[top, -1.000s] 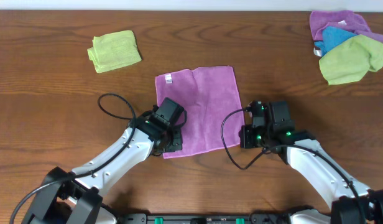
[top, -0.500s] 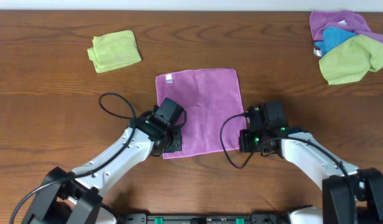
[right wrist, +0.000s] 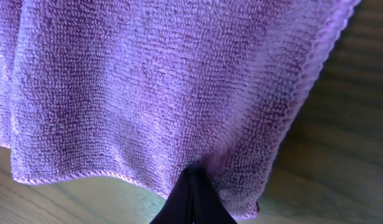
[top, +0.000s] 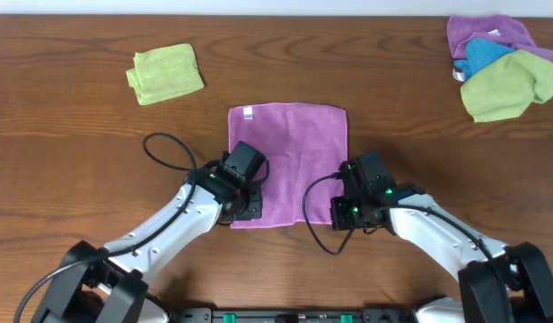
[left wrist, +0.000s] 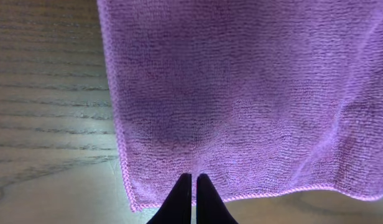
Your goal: Fold the cloth
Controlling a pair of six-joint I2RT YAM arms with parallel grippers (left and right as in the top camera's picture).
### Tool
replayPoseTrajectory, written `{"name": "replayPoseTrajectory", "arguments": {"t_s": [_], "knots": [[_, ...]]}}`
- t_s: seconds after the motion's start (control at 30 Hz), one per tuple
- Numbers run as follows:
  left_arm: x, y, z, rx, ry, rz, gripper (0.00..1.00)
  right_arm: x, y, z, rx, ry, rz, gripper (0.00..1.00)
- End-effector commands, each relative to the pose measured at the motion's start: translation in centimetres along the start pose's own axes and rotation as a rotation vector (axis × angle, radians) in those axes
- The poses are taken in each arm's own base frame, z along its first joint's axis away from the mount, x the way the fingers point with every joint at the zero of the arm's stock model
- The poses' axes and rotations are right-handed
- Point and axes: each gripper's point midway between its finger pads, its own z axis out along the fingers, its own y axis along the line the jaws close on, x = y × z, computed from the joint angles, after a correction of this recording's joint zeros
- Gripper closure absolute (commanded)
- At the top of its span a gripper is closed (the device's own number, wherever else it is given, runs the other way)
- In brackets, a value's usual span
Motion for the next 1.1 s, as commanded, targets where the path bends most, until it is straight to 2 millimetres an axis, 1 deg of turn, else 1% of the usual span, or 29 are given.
{"name": "replayPoseTrajectory", "arguments": {"t_s": [0.0,0.1,0.2,0.3,0.37,0.43,0.5,0.53,0.57,0.6,0.63,0.67,0.73,0.83,0.9,1.0,1.07], "knots": [[0.0,1.1,0.1,-0.056,-0.01,0.016,0.94,0.9,-1.2,0.5,0.054,0.023,0.04,0.99],[-0.2,2.0,0.1,-0.074,-0.008,-0.008,0.94,1.1,-1.8,0.4,0.064,0.034,0.064,0.99],[-0.6,3.3,-0.1,-0.087,-0.003,-0.058,0.94,1.9,-2.1,0.3,0.075,0.066,0.076,0.99],[-1.1,4.1,-0.2,-0.086,-0.005,-0.096,0.94,2.5,-2.3,0.2,0.085,0.087,0.089,0.99],[-1.4,4.5,-0.2,-0.088,-0.01,-0.111,0.94,2.2,-2.5,0.0,0.099,0.072,0.085,0.99],[-1.5,4.6,-0.2,-0.086,-0.013,-0.109,0.94,1.3,-2.6,-0.5,0.11,0.032,0.078,0.99],[-1.5,4.5,-0.2,-0.082,-0.01,-0.11,0.94,0.1,-2.1,-1.3,0.098,-0.005,0.048,0.99],[-1.4,4.4,-0.2,-0.073,-0.005,-0.11,0.94,-0.4,-1.8,-1.7,0.093,-0.021,0.039,0.97],[-1.3,4.1,-0.2,-0.059,0.003,-0.11,0.94,-1.0,-1.5,-2.2,0.089,-0.036,0.03,0.93],[-1.2,3.8,-0.3,-0.042,0.013,-0.111,0.94,-1.5,-1.2,-2.9,0.084,-0.052,0.024,0.85],[-1.2,3.5,-0.4,-0.028,0.019,-0.111,0.94,-2.0,-0.9,-3.5,0.081,-0.065,0.015,0.81],[-1.3,3.2,-0.8,-0.019,0.021,-0.111,0.94,-2.8,-0.5,-4.6,0.077,-0.095,0.005,0.75],[-1.6,3.0,-1.2,-0.017,0.016,-0.111,0.94,-3.8,-0.1,-6.1,0.076,-0.136,0.001,0.53],[-2.4,2.8,-2.2,-0.015,0.01,-0.12,0.94,-5.2,0.2,-8.5,0.08,-0.205,-0.04,0.48],[-2.9,3.1,-2.8,-0.019,0.01,-0.138,0.94,-5.2,-0.1,-9.7,0.078,-0.229,-0.022,0.47],[-3.2,3.3,-2.9,0.003,0.01,-0.163,0.94,-4.5,-0.5,-10.0,0.081,-0.213,-0.005,0.52],[-3.4,3.5,-2.9,0.006,0.007,-0.173,0.94,-4.1,-0.5,-9.9,0.083,-0.196,-0.003,0.53]]}}
